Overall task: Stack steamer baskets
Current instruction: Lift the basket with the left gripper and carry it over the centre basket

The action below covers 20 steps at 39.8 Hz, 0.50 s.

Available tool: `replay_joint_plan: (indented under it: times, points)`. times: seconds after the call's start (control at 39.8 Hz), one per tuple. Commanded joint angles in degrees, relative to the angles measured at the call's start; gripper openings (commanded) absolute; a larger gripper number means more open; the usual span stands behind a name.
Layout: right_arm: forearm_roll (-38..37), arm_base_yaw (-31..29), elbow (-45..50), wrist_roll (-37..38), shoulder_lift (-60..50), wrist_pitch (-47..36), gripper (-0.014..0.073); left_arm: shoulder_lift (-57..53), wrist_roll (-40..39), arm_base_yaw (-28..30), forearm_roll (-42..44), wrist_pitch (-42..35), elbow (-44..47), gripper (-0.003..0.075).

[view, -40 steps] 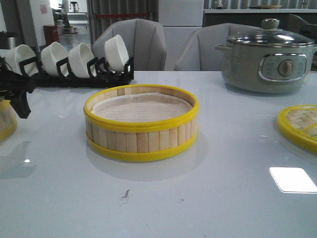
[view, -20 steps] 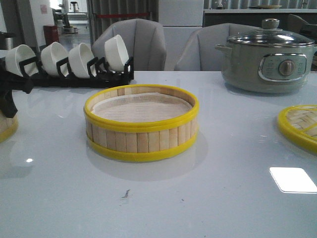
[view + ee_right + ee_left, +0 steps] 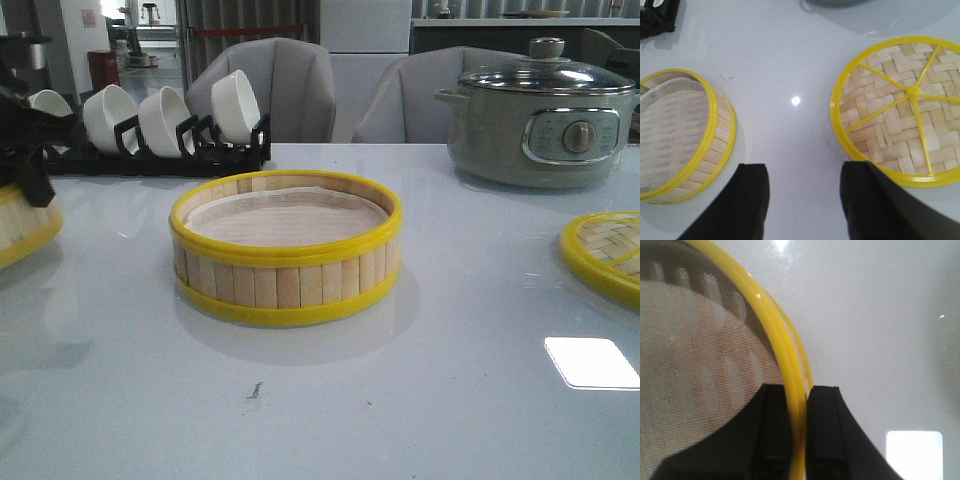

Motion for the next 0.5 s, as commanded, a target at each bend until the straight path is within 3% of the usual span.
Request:
replay_joint_plan:
  times: [0.0,0.28,0.48]
  points:
    - [1.2,-0.2,-2.2,0.1,-0.8,-3.8,0.0445,-3.6,0.0,-3.2,-0.2,0.0,-6.3,0.0091]
    - [1.2,-0.2,-2.2,0.1,-0.8,-3.8,0.0445,-3.6,0.0,-16.0,-0.2,5.5,-17.1,0.0091]
    - [1.2,-0.2,-2.2,0.1,-0.8,-3.8,0.0445,-3.4,0.3,-26.5,-0.2,3.6,-18.8,0.0091]
